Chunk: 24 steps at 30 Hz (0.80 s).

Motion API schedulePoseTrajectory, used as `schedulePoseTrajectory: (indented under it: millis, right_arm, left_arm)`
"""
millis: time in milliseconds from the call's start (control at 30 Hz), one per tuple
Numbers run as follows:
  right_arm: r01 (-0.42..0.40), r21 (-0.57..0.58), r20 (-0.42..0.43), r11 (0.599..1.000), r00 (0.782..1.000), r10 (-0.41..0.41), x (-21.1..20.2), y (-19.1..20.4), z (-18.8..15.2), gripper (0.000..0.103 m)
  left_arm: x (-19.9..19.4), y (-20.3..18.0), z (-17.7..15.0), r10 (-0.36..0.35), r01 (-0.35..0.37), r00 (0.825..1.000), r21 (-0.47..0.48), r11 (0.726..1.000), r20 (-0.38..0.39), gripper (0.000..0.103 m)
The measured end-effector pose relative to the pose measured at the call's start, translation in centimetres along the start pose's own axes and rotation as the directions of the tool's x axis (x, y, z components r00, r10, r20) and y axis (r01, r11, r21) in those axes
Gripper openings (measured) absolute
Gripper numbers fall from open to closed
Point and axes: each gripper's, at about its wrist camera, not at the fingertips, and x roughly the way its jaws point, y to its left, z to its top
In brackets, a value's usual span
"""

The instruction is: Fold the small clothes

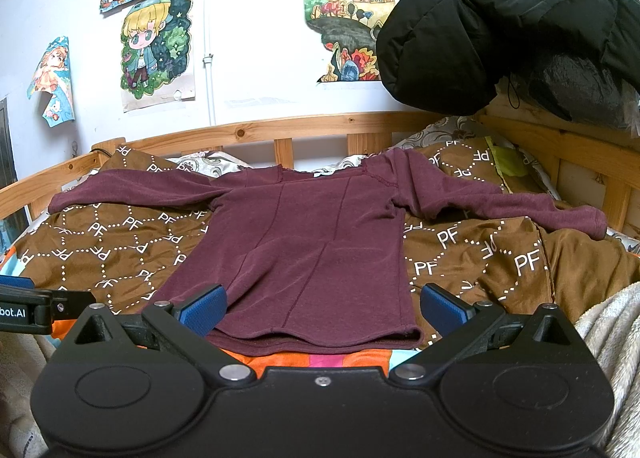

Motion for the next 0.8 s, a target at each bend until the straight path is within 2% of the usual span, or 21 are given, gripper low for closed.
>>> schedulePoseTrajectory:
  millis: [600, 800]
  right_arm:
    - [0.021, 0.019, 0.001, 1.000, 1.000, -0.021, 0.1, 0.0, -0.1, 0.103]
    - [0.039, 0.083, 0.009, 0.996, 0.999, -0.040, 0.0, -1.2, 0.6, 0.103]
  left_arm:
    - [0.2, -0.2, -0.2, 0.005, -0.005, 1.000, 0.004, 1.000, -0.024, 0.102]
    - [1.6, -0.4, 0.4, 0.039, -0.037, 0.993, 0.020, 0.999, -0.108, 0.102]
